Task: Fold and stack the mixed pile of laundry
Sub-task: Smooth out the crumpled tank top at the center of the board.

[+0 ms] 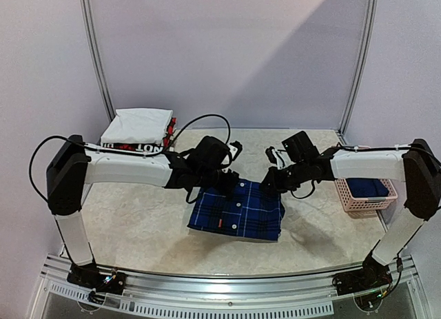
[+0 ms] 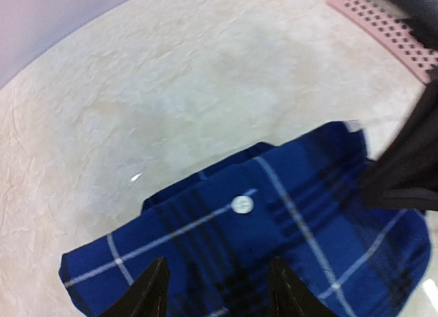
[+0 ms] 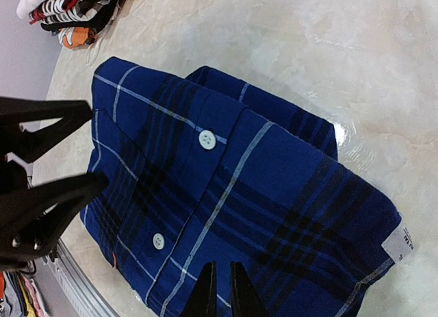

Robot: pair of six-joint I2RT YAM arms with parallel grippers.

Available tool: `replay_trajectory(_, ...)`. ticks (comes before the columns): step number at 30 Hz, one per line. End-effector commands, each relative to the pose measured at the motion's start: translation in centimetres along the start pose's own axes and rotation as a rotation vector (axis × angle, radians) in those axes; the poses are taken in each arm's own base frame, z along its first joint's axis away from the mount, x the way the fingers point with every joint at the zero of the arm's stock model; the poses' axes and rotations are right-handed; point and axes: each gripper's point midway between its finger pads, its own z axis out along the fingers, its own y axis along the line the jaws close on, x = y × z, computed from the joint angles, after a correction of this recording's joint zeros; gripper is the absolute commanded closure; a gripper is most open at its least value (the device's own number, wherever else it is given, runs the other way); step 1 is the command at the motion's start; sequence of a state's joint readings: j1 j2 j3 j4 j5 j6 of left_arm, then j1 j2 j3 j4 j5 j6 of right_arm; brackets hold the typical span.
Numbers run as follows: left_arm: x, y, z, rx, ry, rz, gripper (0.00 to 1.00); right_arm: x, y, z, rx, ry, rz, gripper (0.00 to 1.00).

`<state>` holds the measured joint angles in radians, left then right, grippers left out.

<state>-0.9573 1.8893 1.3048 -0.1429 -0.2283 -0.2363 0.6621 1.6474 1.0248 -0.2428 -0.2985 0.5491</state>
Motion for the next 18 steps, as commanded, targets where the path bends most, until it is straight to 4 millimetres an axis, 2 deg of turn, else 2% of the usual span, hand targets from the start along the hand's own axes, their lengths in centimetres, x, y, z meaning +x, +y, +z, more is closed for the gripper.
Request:
replay_trajectory(1,2.5,2.3,2.9,0.023,0.099,-0.023,0.5,-0.3,-2.0,1.0,0.056,-0.003,0.021,0.91)
replay_trajectory(6,4.1,5.0,5.2,0.017,0.136,-0.074,0.54,-0.4,-3.9,1.9,0.073,0.013,0.041,0.91)
replay_trajectory(11,5.7,6.7,6.5,0.005,0.161,-0.105,0.54,-0.7,-5.8,3.2,0.09,0.029,0.063,0.91)
replay_trajectory(18,9.3,7.7,6.7,-0.03,0.201,-0.141,0.56,-0.6,-8.9,5.6,0.145,0.077,0.092,0.92)
